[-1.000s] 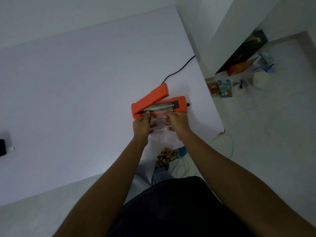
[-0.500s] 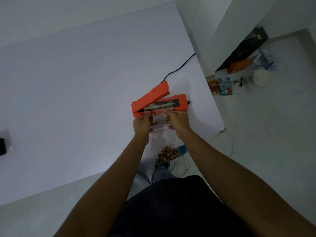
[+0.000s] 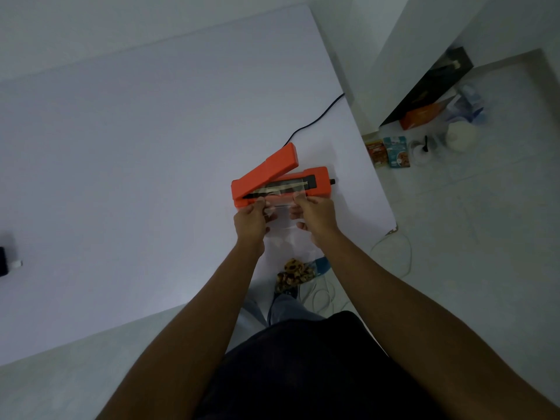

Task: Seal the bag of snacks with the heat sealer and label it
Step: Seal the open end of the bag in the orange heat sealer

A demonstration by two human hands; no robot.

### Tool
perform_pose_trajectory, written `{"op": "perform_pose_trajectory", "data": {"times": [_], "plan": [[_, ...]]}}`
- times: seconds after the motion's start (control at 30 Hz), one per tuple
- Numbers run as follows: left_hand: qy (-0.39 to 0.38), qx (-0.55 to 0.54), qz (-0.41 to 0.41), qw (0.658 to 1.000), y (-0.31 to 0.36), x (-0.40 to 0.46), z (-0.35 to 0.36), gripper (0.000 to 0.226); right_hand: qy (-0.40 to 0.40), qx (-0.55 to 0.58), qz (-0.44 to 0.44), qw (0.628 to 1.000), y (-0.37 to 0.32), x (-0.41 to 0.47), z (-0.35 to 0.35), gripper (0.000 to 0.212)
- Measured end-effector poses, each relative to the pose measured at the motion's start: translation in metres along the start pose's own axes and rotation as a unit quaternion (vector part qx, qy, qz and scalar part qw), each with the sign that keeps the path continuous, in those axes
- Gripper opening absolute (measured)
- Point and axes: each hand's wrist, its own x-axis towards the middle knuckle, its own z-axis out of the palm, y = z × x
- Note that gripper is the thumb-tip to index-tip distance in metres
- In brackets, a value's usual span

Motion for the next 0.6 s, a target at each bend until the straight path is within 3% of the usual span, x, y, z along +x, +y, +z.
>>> {"op": "perform_pose_trajectory", "data": {"times": [0.6], "plan": [[0.01, 0.017, 0.004, 1.0, 0.0008, 0.0003, 0.0016, 0.028, 0.013, -0.001, 0.016, 1.0, 0.0014, 0.0014, 0.0016, 0.02]]}}
